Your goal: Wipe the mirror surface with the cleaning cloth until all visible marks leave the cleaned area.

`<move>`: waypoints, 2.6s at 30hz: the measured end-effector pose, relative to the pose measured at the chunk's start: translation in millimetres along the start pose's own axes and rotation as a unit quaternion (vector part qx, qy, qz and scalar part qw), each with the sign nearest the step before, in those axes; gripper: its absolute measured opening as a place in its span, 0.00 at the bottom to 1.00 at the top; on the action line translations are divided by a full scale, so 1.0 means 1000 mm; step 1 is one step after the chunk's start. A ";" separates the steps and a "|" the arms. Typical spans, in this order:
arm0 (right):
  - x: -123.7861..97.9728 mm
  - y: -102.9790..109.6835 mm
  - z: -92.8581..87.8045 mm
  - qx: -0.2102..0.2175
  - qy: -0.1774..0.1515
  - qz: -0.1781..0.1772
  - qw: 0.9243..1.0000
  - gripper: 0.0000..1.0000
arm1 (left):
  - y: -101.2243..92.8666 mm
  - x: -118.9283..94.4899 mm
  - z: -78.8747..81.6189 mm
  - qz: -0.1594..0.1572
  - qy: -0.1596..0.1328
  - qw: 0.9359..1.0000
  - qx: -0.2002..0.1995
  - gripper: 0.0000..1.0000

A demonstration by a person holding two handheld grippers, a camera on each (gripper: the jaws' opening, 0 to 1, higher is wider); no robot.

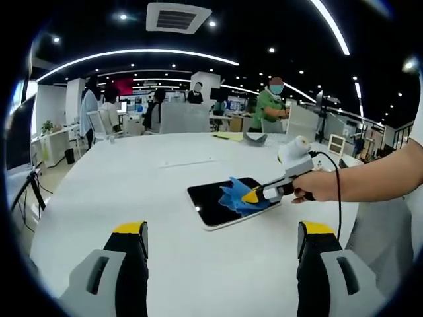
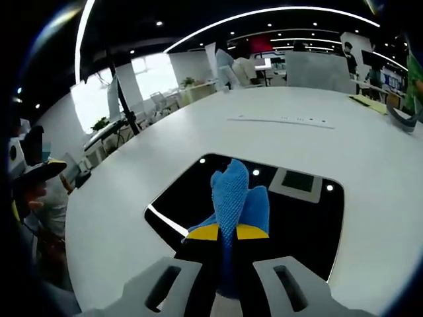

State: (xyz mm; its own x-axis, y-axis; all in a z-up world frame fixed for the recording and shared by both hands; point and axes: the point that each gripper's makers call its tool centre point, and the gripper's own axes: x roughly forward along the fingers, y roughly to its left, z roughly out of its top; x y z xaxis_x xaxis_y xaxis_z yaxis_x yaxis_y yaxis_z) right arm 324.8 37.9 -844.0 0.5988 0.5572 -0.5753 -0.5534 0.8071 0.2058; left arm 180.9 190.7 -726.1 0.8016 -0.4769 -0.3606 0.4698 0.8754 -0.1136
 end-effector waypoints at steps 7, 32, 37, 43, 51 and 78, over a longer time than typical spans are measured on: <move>-0.002 0.002 -0.002 -0.002 0.001 0.003 1.000 0.02 | -0.001 -0.002 0.001 0.001 -0.003 1.000 0.000 0.94; -0.001 0.005 -0.003 -0.013 0.008 0.007 1.000 0.02 | 0.000 0.000 0.001 -0.001 0.000 1.000 0.000 0.94; 0.003 0.004 0.000 -0.012 0.009 0.008 1.000 0.02 | 0.000 0.001 0.001 -0.003 0.001 1.000 0.000 0.94; 0.009 0.004 0.005 -0.015 0.012 0.008 1.000 0.02 | 0.003 -0.001 -0.001 0.002 0.003 1.000 -0.004 0.94; 0.015 0.003 0.011 -0.015 0.012 0.009 1.000 0.02 | 0.005 -0.002 -0.005 0.006 0.007 1.000 -0.008 0.94; 0.047 -0.002 0.037 -0.012 0.007 0.000 1.000 0.02 | 0.018 0.003 -0.013 0.008 0.017 1.000 -0.018 0.94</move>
State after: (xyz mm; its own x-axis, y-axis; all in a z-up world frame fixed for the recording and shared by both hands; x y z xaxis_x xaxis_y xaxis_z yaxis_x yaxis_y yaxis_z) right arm 375.3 69.3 -842.3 0.5898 0.5549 -0.5868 -0.5676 0.8016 0.1875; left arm 187.3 206.0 -741.6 0.7954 -0.4601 -0.3946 0.4423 0.8857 -0.1412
